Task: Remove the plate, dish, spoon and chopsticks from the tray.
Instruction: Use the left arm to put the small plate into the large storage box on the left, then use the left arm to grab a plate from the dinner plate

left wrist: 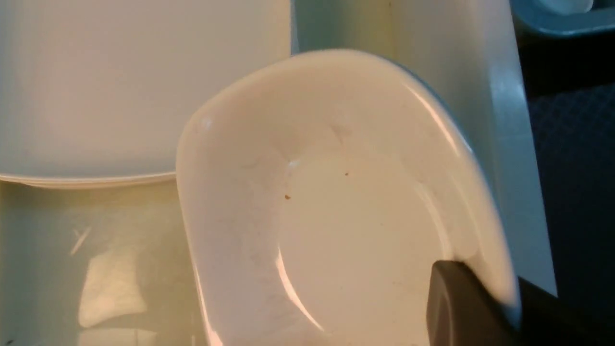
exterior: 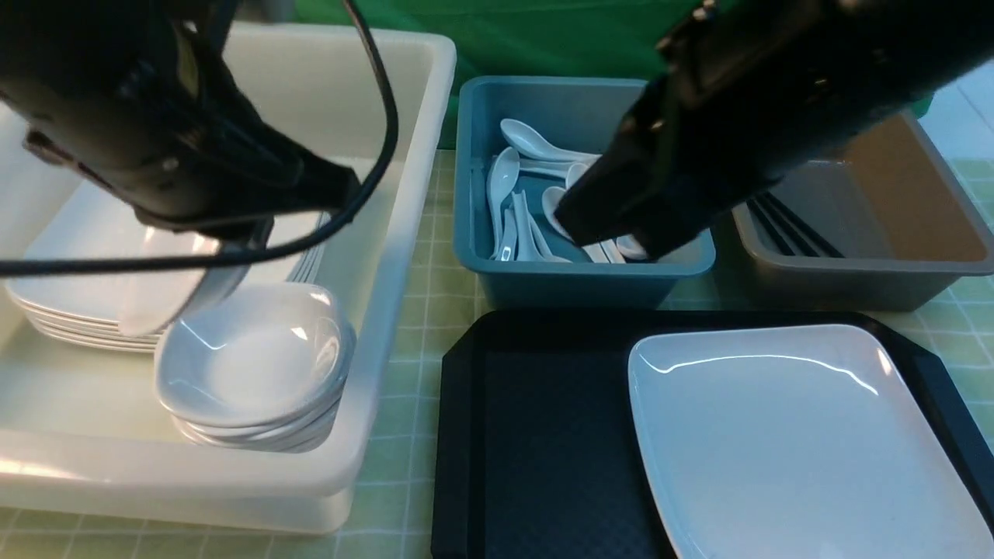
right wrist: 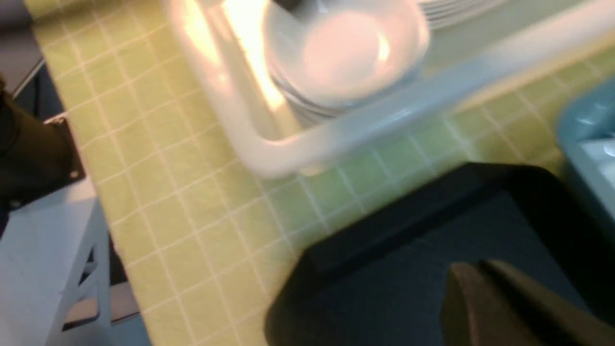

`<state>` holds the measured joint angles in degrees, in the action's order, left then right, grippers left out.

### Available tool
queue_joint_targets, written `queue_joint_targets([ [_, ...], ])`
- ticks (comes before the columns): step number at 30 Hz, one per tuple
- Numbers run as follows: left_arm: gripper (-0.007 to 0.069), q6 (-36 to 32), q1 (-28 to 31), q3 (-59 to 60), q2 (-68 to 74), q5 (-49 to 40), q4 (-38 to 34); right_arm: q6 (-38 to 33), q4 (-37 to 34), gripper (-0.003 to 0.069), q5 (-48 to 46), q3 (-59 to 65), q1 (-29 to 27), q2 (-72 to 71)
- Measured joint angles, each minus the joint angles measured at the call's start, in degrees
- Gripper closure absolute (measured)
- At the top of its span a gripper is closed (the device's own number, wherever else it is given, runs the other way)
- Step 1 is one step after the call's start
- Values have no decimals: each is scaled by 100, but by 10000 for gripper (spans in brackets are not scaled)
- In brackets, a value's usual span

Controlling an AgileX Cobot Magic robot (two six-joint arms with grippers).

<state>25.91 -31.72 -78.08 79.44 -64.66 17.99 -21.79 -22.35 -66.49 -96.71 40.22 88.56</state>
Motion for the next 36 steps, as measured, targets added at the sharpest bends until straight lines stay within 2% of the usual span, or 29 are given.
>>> queue_joint_targets([
  [5, 620, 136, 42, 493, 430, 395, -76, 50, 31, 661, 35, -63, 141, 263],
  [12, 598, 161, 42, 538, 748, 554, -235, 128, 196, 661, 4, -74, 141, 263],
  [16, 480, 183, 42, 538, 759, 503, -237, 302, 582, 661, -88, -74, 141, 253],
  [18, 320, 302, 42, 531, 759, 401, -241, 497, 1041, 659, -134, -74, 141, 191],
  [22, 122, 366, 46, 321, 763, 209, -441, 722, 1578, 655, -234, -74, 56, -86],
  [24, 62, 369, 46, 65, 763, 105, -627, 806, 1802, 655, -284, -74, -107, -301],
  [26, 34, 329, 35, -292, 763, 9, -757, 911, 1986, 655, -290, -74, -403, -571],
  [29, 37, 285, -13, -806, 763, -101, -901, 1011, 2096, 655, -303, -74, -903, -909],
  [31, 73, 218, -66, -1087, 763, -81, -1183, 1017, 2126, 655, -295, 15, -1319, -1194],
  [34, 246, -103, -251, -1316, 763, 300, -1971, 1023, 2132, 655, -295, 445, -1958, -1688],
  [35, 388, -280, -412, -1347, 797, 547, -2278, 1023, 2143, 655, -295, 659, -2201, -1892],
  [36, 485, -472, -538, -1360, 854, 788, -2542, 1028, 2159, 655, -301, 958, -2387, -2099],
])
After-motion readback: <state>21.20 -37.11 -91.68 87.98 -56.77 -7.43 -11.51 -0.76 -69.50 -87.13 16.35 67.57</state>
